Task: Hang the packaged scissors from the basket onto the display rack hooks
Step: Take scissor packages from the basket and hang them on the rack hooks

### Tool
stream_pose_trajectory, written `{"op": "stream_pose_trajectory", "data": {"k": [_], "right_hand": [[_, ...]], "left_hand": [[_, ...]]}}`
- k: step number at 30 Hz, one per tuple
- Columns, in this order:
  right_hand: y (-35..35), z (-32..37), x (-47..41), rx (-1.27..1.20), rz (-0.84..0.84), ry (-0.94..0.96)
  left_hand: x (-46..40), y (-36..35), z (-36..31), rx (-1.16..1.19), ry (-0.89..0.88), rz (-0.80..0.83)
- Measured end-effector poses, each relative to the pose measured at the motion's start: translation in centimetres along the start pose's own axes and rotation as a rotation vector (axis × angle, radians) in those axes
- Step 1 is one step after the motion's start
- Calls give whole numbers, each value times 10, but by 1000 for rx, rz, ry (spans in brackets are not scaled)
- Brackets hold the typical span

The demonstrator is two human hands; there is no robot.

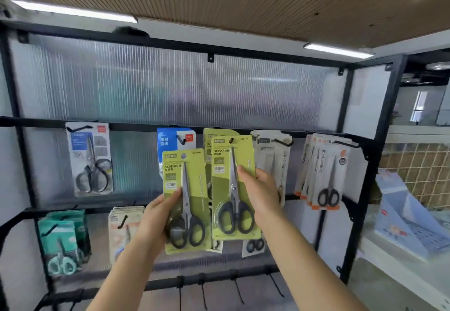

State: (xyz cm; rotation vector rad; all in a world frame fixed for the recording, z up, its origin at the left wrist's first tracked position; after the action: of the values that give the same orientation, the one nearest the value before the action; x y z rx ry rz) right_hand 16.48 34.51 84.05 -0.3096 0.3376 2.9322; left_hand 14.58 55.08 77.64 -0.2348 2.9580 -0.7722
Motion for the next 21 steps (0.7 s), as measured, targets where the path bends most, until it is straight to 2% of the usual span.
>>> {"op": "stream_pose_trajectory", "data": {"k": [9,14,21], "right_hand": [[-20,-7,-32,-28,98,-23],[-34,-17,-66,134,24,67],[-43,-20,-90,406,100,192]], "left_hand": [[-8,3,-2,-23,-27,-43],[-15,5,-3,-35,-54,-76],[-19,10,-6,-22,-55,-59]]}}
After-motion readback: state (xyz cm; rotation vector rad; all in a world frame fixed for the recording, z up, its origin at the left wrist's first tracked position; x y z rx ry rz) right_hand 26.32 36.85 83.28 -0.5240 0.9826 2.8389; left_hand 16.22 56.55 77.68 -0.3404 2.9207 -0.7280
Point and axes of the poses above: each hand's wrist, its own x-axis away from the middle knuckle, its own y-axis out of the back of the hand, z = x × y, the point moved 7 cm from there along -x, towards the middle knuckle, and after that the axes turned 9 degrees about x, right-handed, at the moved point
